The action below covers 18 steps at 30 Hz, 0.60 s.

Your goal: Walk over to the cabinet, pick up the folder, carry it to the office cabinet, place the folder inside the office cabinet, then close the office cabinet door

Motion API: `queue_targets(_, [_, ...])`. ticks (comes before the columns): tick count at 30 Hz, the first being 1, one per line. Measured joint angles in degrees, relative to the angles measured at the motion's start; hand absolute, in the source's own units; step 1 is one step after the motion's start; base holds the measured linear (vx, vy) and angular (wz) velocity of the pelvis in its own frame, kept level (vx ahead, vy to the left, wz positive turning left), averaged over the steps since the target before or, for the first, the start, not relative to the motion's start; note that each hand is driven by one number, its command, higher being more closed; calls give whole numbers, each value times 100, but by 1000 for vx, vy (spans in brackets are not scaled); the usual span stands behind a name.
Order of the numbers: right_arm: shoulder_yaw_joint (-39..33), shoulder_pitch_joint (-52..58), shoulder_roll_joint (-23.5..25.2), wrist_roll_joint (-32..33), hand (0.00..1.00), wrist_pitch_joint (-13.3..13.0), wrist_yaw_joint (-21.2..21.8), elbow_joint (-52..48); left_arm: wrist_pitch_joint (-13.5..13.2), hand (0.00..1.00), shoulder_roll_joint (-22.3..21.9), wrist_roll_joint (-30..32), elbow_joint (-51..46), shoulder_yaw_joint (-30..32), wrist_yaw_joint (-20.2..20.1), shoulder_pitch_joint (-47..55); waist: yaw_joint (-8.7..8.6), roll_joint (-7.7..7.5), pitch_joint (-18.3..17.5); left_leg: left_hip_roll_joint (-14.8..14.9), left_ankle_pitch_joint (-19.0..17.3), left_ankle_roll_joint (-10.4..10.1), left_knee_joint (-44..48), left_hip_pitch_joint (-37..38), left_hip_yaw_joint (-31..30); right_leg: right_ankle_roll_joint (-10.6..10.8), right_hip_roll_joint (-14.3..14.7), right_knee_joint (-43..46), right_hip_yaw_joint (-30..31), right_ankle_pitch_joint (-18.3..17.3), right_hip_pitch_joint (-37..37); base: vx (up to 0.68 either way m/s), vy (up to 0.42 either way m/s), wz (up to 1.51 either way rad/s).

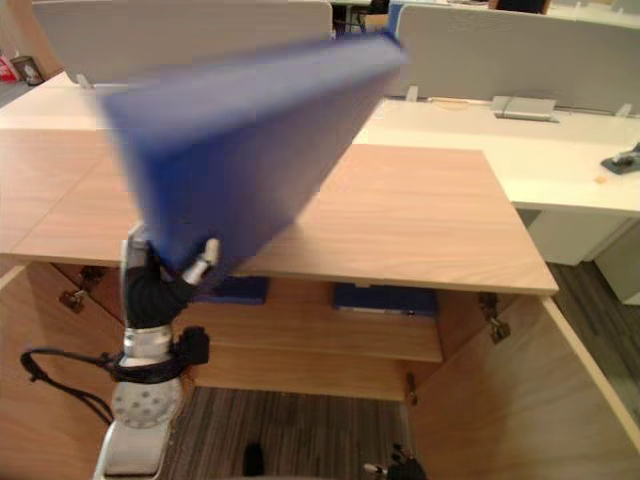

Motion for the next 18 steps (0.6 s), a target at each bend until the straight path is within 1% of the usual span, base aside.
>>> queue_targets(1, [-7, -52, -4, 150, 0, 0, -46, -1, 2, 100, -63, -872, 1, 27, -220, 70, 1, 6, 28, 0, 5, 8, 0, -12, 23, 1, -18, 50, 26, -2, -48, -27, 16, -10])
queue_targets(2, [-27, -74, -4, 203, 0, -5, -112, 0, 5, 100, -114, -1592, 3, 30, -418, 111, 1, 8, 56, -6, 11, 18, 0, -14, 42, 1, -35, 82, 44, -2, -78, -47, 30, -9])
queue_targets(3, [-163, -118, 34, 393, 0, -13, -247, 2, 6, 100, -203, -2658, 5, 24, -657, 187, 1, 18, 86, -27, 15, 30, 0, -19, 55, 7, -69, 124, 54, -5, -112, -38, 29, -5])
queue_targets(5, [-175, -119, 100, 608, 0, -106, -571, -72, 4, 100, -247, -3334, 5, 0, -755, 257, -16, 17, 104, -56, 17, 51, 1, -7, 70, 21, -106, 167, 66, -11, -145, -24, 18, -1])
queue_targets(6, [-165, -46, 163, 662, 0, -122, -704, -304, -6, 100, -273, -3527, 5, 16, -773, 312, -33, 16, 110, -75, 20, 74, 2, 2, 74, 25, -127, 178, 66, -10, -147, -29, 31, -2])
queue_targets(7, [-127, 255, 304, 787, 0, -161, -811, -1035, -45, 100, -302, -3672, 4, 30, -788, 462, -64, 22, 115, -104, 6, 108, 5, 23, 103, 31, -167, 203, 83, -9, -151, -12, 33, -7])
queue_targets(9, [-31, 668, 497, 791, 0, -332, -920, -2210, -50, 100, -304, -3892, 5, 119, -850, 785, -139, 20, 129, -150, -36, 157, 18, 132, 253, 58, -248, 271, 227, -24, -159, -1, 41, -25])
queue_targets(10, [-27, 761, 498, 781, 0, -359, -942, -2482, -41, 100, -299, -3972, 5, 126, -873, 856, -173, 23, 136, -173, -50, 170, 24, 158, 276, 77, -280, 276, 250, -31, -163, -2, 44, -29])
queue_targets(11, [-55, 967, 560, 755, 0, -384, -1049, -3085, -37, 100, -297, -4065, 5, 119, -938, 986, -204, 22, 162, -208, -91, 207, 28, 212, 350, 106, -334, 322, 327, -37, -171, -6, 49, -29])
queue_targets(12, [-57, 1160, 594, 639, 0, -387, -1118, -3684, -33, 100, -297, -4131, 4, 113, -984, 1087, -227, 13, 178, -227, -117, 219, 29, 259, 461, 126, -382, 382, 437, -41, -214, -5, 49, -36])
queue_targets(13, [-56, 1231, 612, 568, 0, -386, -1155, -4004, -29, 100, -297, -4173, 4, 113, -997, 1124, -230, 12, 210, -237, -130, 223, 30, 302, 524, 135, -404, 421, 505, -46, -232, -7, 56, -47])
queue_targets(14, [-57, 1467, 710, 520, 0, -394, -1253, -4799, 10, 100, -301, -4211, 4, 114, -998, 1189, -264, 24, 226, -272, -167, 226, 30, 338, 647, 171, -466, 529, 628, -69, -320, -4, 54, -46])
queue_targets(15, [-86, 1655, 822, 274, 0, -411, -1375, -5549, 72, 100, -307, -4210, 4, 112, -998, 1213, -302, 33, 277, -305, -213, 248, 31, 415, 760, 212, -530, 619, 723, -98, -343, -8, 52, -44])
queue_targets(16, [-95, 1729, 847, 170, 0, -412, -1398, -5850, 104, 100, -307, -4206, 4, 106, -998, 1228, -323, 28, 283, -315, -245, 240, 31, 461, 809, 233, -563, 663, 780, -115, -350, -1, 33, -38])
queue_targets(18, [-112, 1917, 910, -214, 0, -420, -1498, -7018, 163, 100, -307, -4167, -2, 44, -1030, 1306, -432, 17, 290, -404, -328, 269, 32, 611, 967, 299, -693, 806, 933, -177, -363, 6, 39, -31])
